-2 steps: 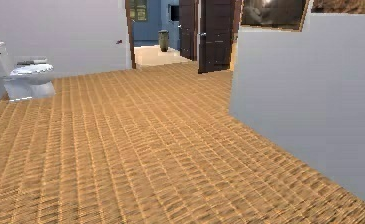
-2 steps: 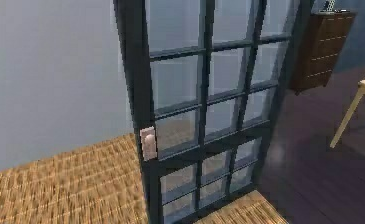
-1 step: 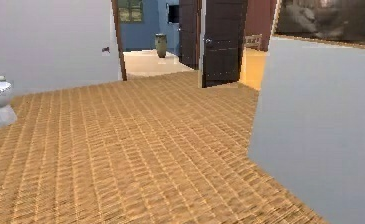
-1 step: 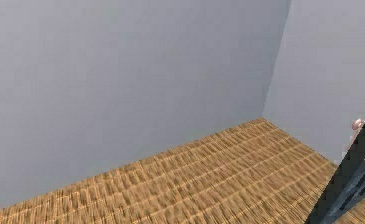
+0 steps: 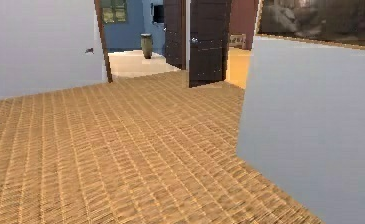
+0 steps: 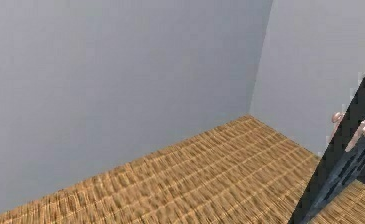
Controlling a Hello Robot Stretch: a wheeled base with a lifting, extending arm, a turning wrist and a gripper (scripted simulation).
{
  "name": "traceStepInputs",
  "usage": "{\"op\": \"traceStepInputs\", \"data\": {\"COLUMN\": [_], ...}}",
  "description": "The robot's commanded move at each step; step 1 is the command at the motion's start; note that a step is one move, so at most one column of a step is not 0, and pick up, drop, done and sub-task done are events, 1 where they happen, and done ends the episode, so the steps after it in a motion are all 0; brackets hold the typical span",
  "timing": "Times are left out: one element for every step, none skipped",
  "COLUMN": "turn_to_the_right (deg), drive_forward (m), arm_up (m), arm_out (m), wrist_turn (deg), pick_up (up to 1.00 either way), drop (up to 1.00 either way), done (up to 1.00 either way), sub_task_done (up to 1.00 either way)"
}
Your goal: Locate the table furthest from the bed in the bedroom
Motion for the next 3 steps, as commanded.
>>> {"op": "traceStepInputs", "data": {"turn_to_the_right": [0.0,0.0,15.0], "drive_forward": [1.00,0.65,0.00], "arm_up": [0.00,0.00,0.00], "arm_out": [0.00,0.00,0.00], "wrist_turn": [0.0,0.0,0.0], "pick_up": [0.00,0.00,0.00], "drop": [0.00,0.00,0.00], "done": [0.00,0.00,0.00], "sub_task_done": [0.00,0.00,0.00]}}
